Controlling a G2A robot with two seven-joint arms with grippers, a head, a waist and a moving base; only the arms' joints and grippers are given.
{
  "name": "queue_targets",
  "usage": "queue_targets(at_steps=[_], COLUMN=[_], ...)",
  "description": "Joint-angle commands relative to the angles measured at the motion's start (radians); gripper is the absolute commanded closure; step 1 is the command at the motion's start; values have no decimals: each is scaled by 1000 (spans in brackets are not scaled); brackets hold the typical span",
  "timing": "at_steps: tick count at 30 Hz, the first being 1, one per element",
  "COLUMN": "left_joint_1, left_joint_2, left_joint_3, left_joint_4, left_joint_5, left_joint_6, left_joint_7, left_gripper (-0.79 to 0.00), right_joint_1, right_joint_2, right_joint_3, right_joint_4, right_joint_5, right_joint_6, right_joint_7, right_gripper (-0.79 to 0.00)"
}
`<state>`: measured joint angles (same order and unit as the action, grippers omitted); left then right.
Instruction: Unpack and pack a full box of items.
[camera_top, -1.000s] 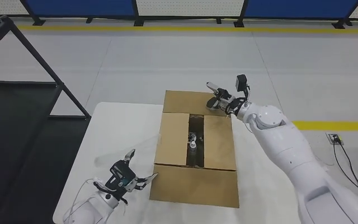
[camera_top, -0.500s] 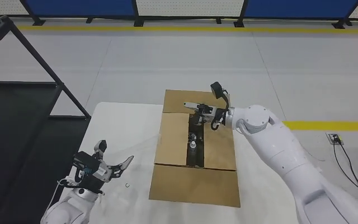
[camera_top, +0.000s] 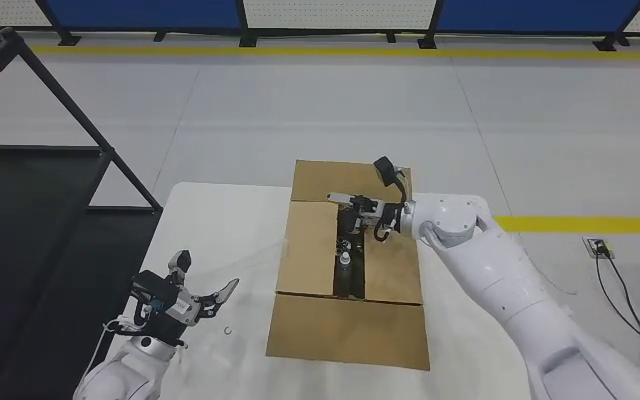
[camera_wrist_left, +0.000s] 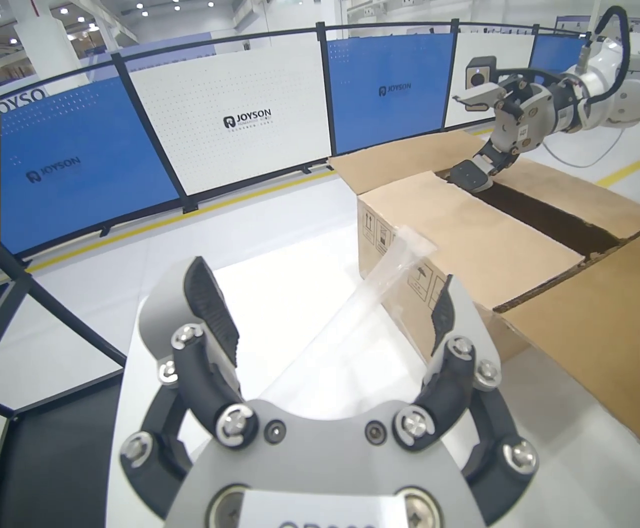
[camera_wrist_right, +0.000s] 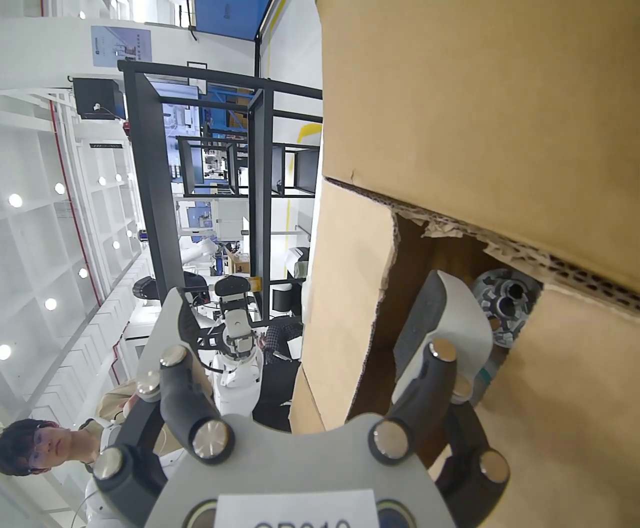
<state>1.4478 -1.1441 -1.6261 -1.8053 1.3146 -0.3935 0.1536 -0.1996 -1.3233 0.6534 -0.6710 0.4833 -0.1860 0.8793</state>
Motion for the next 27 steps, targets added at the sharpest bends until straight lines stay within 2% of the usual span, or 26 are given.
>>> queue_targets(at_steps=[1,10,20,27], left_joint_1=[-2,-6,15,35], left_joint_2=[0,1,1,1], left_joint_3=[-2,-7,-26,-66], left_joint_4=[1,9,11,22], left_joint_5=[-3,-22,-45,-77], left_joint_6=[1,12,25,52], left_joint_7=[-2,-10,6,28], left_gripper=[-785,-785,-785,-785], right_joint_1=[-3,-9,14,20], right_joint_2=[0,-28,-57,-84], right_joint_3=[4,-3,40,42], right_joint_4=[-5,-25,-19,-82], right_joint_5=[-10,-19,47,69], right_joint_6=[11,50,-12,12], right_joint_7=[9,20,41,8], right_gripper=[-785,-785,-785,-785])
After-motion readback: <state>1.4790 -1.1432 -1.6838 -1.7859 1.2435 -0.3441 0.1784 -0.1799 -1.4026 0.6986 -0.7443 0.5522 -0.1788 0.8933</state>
